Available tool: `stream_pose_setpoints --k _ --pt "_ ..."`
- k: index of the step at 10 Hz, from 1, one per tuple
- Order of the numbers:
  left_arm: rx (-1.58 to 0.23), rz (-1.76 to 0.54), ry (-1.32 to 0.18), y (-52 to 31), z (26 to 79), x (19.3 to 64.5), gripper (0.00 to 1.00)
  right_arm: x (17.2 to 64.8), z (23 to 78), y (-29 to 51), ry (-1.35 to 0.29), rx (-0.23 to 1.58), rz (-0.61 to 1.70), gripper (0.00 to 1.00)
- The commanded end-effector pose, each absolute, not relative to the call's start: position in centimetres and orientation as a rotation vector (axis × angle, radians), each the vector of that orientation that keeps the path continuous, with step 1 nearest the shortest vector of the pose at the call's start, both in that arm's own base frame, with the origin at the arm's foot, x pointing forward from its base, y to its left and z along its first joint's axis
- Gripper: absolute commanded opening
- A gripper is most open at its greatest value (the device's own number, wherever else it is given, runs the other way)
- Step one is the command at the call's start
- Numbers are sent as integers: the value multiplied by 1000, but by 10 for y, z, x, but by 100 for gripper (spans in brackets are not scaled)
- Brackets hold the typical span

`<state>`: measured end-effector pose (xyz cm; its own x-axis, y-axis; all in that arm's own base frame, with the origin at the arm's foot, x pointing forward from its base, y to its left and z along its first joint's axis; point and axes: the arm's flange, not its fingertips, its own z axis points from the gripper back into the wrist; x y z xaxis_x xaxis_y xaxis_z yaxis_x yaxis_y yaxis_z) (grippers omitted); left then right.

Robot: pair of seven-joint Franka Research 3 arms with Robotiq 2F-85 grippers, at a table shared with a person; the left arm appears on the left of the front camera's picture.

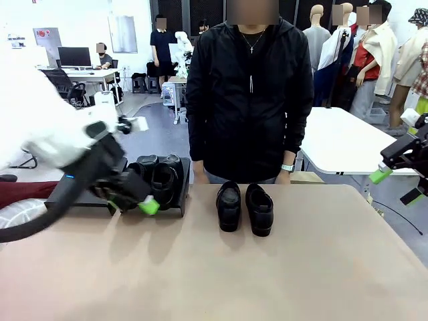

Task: Organize the shoes by placing them on the stand.
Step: Place the Shoe from the middle of the table onto the Shoes Stand.

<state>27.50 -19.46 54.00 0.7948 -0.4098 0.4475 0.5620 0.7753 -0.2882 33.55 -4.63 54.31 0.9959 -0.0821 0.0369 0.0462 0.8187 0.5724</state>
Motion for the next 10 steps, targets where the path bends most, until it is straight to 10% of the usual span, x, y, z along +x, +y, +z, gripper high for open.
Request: stream_pose_setpoints --k 1,7,8,10 --pt "-426 -630 -349 -149 536 241 100 336 546 -46 -54 623 -76 100" --pt "-726 -3 -558 13 480 185 100 336 546 -46 -54 623 -76 100" --pt "-613 -189 -545 -27 621 213 100 336 546 -46 -54 623 -76 100" --pt "-613 -189 -545 -27 621 213 100 336 546 -46 -54 623 -76 100"
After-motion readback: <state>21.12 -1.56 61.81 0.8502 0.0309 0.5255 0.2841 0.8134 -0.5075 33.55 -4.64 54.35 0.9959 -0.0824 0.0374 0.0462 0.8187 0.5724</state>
